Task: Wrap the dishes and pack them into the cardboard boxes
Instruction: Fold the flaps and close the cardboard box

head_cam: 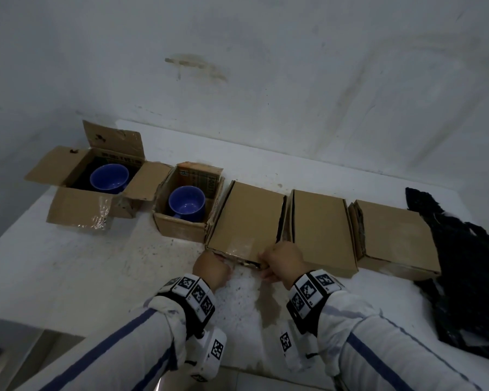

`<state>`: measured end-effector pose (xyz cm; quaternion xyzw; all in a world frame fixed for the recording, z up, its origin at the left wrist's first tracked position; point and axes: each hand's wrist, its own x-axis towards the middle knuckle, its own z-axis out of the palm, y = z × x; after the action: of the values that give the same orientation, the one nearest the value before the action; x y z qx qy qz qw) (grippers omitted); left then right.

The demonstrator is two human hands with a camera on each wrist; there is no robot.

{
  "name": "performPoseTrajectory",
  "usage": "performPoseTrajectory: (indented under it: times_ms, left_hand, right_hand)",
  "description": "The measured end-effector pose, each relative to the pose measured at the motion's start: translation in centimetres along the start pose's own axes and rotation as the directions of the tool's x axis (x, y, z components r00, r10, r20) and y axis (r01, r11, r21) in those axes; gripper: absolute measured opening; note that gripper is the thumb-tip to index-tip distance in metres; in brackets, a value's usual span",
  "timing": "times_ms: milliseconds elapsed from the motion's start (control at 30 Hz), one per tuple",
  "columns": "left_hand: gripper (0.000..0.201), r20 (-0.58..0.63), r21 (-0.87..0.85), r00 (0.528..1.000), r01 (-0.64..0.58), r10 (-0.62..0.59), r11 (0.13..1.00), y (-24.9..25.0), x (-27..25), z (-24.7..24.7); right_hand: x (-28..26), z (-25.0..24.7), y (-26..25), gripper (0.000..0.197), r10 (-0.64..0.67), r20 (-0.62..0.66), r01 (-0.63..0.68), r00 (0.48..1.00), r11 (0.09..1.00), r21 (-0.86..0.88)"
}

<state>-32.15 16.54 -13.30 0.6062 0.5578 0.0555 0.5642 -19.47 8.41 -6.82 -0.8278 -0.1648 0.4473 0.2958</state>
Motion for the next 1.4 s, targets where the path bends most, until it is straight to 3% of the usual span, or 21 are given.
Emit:
performPoseTrajectory:
  times_ms: [133,333,467,667,900,1000,1133,1267,1367,1400]
  left_hand:
    - [0.024,0.005,0.019,1.000,0.023,-0.023,1.000,0.2,0.2,-0.1]
    - [0.014,-0.019,-0.067,0.998,0.065,-0.066,0.996,0.5,-0.5,-0.1]
    - [0.060,-0.091,-0.174,0.990,0.091,-0.108,0.981,0.1,-1.1,0.1]
    - [0.073,-0.064,-0.160,0.995,0.064,-0.075,0.985,0.4,-0.9,-0.4]
    - [0.075,0.038,-0.255,0.999,0.044,-0.035,0.966,-0.7,-0.3,-0.1]
    - [0.075,0.008,-0.295,1.000,-0.010,0.013,0.955,0.0,-0.7,0.0]
    - [0.029,-0.064,-0.379,0.995,-0.090,0.071,0.921,2.7,-2.8,-0.8]
    - [0.060,-0.142,-0.491,0.986,-0.145,0.086,0.859,4.4,-3.1,-0.5]
    - [0.057,-0.147,-0.538,0.986,-0.150,0.082,0.829,5.4,-3.4,0.1]
    - [0.054,-0.157,-0.546,0.984,-0.154,0.080,0.823,5.8,-3.7,0.2]
  right_hand:
    - [0.0,-0.9,0.3,0.028,-0.063,-0.014,0.058,0.998,0.970,-0.236]
    - [-0.7,-1.1,1.2,0.033,-0.007,0.004,0.007,1.000,0.970,-0.241]
    - [-0.6,-1.0,1.3,0.025,-0.011,0.042,0.021,0.999,0.971,-0.239]
    - [-0.5,-0.1,1.4,0.037,-0.030,0.066,0.042,0.997,0.981,-0.192]
    - [-0.7,-1.1,0.6,0.032,-0.026,0.011,0.028,1.000,0.991,-0.127]
    - [-1.3,-2.1,-0.5,0.031,0.009,-0.013,-0.010,1.000,0.999,-0.045]
    - [-2.1,-4.0,-2.4,0.024,0.034,-0.044,-0.033,0.998,0.999,0.033]
    - [-2.8,-5.6,-3.5,0.025,0.069,-0.035,-0.068,0.997,0.997,0.038]
    - [-3.3,-5.8,-4.1,0.021,0.050,-0.054,-0.047,0.997,0.998,0.052]
    - [-3.3,-5.9,-4.2,0.022,-0.012,-0.083,0.011,0.996,1.000,-0.012]
